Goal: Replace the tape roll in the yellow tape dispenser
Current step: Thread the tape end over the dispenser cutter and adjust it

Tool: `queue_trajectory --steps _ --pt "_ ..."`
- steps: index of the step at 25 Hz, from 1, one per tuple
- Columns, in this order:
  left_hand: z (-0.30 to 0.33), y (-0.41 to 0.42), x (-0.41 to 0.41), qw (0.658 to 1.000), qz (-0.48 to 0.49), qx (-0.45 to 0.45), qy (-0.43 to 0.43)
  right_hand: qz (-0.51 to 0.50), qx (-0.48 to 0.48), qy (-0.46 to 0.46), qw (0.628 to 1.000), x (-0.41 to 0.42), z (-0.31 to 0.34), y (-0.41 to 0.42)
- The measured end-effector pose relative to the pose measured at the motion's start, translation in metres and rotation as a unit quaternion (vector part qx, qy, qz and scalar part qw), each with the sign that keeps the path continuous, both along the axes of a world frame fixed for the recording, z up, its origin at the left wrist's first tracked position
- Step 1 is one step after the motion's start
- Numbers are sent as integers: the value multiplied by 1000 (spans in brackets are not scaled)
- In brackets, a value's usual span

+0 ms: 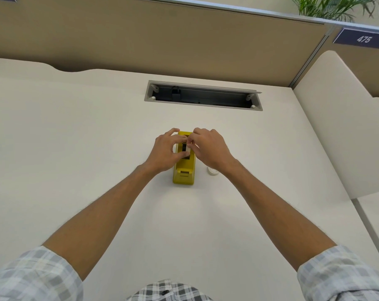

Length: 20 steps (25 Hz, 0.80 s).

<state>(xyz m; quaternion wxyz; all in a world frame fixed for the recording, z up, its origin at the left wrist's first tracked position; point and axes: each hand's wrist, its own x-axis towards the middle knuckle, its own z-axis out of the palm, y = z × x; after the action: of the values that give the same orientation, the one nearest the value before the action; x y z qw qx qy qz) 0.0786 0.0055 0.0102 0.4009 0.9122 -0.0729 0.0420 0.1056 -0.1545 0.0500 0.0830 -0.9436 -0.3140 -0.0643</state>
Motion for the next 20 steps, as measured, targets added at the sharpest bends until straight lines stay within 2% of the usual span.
queue_trajectory --steps 6,11,20 --pt "-5 3 3 999 -13 31 -14 -8 45 -5 999 -4 -7 -2" --pt "-7 2 4 999 -7 36 -3 -52 136 33 989 -7 -13 -8" --pt "-7 3 6 999 -13 40 -4 -24 112 -8 993 -19 -19 -9"
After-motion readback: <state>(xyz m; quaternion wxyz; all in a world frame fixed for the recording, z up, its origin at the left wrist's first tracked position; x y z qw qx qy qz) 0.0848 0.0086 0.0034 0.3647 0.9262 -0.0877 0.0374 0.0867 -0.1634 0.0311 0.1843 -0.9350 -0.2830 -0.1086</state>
